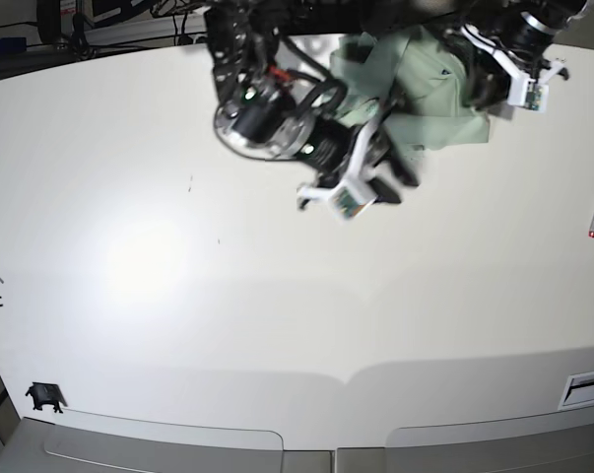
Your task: Fold the T-shirt properly
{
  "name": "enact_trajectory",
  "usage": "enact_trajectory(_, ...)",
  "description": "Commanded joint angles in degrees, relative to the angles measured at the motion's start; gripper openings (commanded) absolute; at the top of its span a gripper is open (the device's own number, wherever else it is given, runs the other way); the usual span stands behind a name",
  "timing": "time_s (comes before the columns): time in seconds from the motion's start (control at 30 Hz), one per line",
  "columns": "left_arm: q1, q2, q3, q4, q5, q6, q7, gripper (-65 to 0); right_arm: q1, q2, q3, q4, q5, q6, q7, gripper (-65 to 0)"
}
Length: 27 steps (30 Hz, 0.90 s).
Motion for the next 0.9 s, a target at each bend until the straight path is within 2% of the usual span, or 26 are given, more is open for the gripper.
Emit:
enact_trajectory(0.0,1.4,0.0,-0.3,0.9,-1.4,-0.6,-0.6,-58.9,1.1,-0.7,1.6,1.1,1.5,0.4,1.6,-59.6)
enact_trajectory(0.03,2.1,0.2,-0.3,0.9,-2.2,-1.3,-0.5,-61.5,1.6,-0.7,3.4,0.9,1.7,0.4,1.6,-65.0)
enact_trajectory(0.07,2.8,0.3,-0.2,0.9,-2.5,-1.3,-0.5,-64.2,2.2,-0.7,5.0,0.6,2.1,0.4,1.5,-65.0)
enact_trajectory(0.17,4.5,0.9,-0.2,0.9,-2.5,-1.3,-0.7,-65.0,4.0,-0.5,6.9,-2.2,3.3,0.5,1.6,-65.0)
enact_trajectory(0.47,4.5,0.9,-0.2,-9.1,-6.5,-2.1,0.2,-65.0,9.6,-0.1,3.2,-20.6,3.1,0.5,1.5,-65.0)
enact_trajectory(0.57,4.5,0.9,-0.2,-10.9,-9.2,-2.1,0.6,-47.5,9.7,-0.1,2.7,-22.4,3.1,0.6,1.5,-65.0)
enact_trajectory(0.67,4.7,1.2,-0.2,-11.7,-13.4,-2.1,2.2,-46.4,9.8,-0.1,2.7,-22.4,3.2,0.6,1.6,-65.0)
enact_trajectory(0.87,4.5,4.6,-0.2,-13.3,-13.2,-2.1,1.2,-46.5,9.8,-0.1,2.7,-22.4,3.2,0.6,1.6,-65.0)
